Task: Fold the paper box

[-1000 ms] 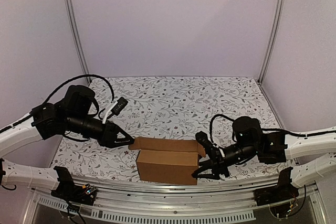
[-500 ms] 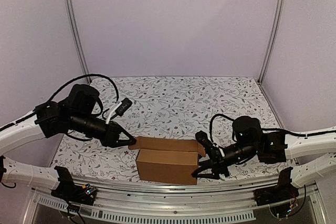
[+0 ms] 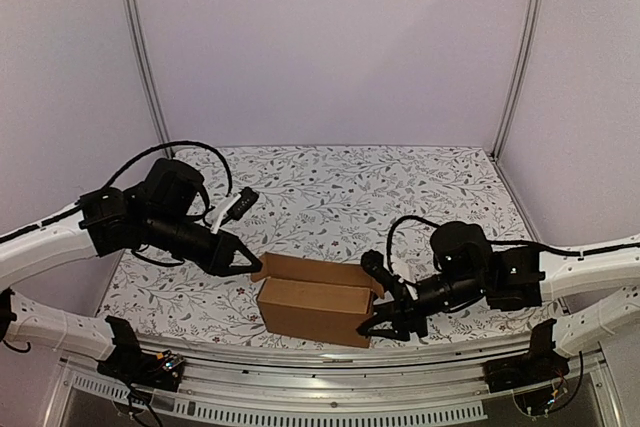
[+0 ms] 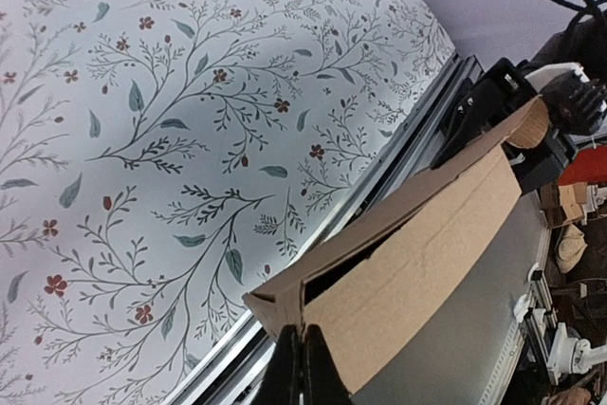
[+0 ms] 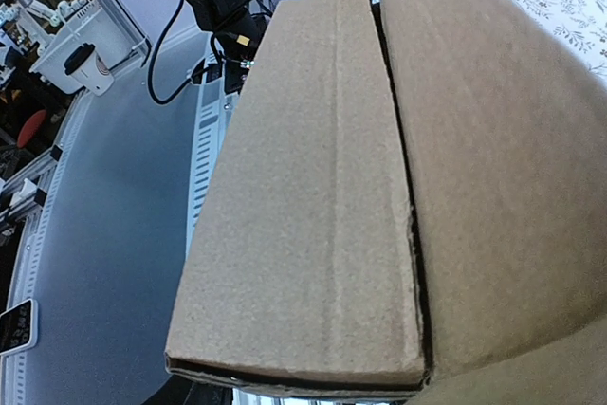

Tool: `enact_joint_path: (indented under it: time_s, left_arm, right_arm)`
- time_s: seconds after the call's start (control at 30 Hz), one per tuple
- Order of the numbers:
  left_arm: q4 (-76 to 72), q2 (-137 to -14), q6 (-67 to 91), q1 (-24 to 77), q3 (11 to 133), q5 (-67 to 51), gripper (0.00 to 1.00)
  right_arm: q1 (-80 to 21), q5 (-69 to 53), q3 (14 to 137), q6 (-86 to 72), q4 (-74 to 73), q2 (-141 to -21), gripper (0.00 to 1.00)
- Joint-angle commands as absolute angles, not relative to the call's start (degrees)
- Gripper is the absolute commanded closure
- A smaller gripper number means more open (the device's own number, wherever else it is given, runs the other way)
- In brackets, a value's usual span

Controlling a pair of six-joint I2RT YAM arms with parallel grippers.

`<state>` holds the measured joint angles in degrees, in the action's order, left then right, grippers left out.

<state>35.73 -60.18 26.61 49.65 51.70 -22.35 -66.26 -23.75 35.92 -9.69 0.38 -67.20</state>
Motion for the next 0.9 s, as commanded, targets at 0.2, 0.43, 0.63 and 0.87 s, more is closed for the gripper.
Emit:
enact_joint_path:
  time_s: [0.2, 0.43, 0.63, 0.87]
  left_arm:
    - [36.0, -61.7, 30.2, 52.3, 51.8, -19.5, 1.00]
    - [29.2, -60.2, 34.7, 55.8, 46.9, -14.0, 1.00]
    - [24.5, -58.4, 35.3, 58.0, 42.4, -7.7, 1.00]
    - [16.8, -52.2, 36.4, 58.1, 34.1, -5.0, 1.00]
  right_arm:
    - [-70.3, -7.5, 37.2, -6.9, 2.4, -67.8, 0.88]
    - [-71.9, -0.9, 34.5, -9.5, 8.7, -67.6, 0.89]
    - [-72.2, 3.1, 32.9, -9.6, 14.7, -70.8, 0.90]
    - [-72.2, 4.9, 29.4, -11.2, 23.3, -75.1, 0.91]
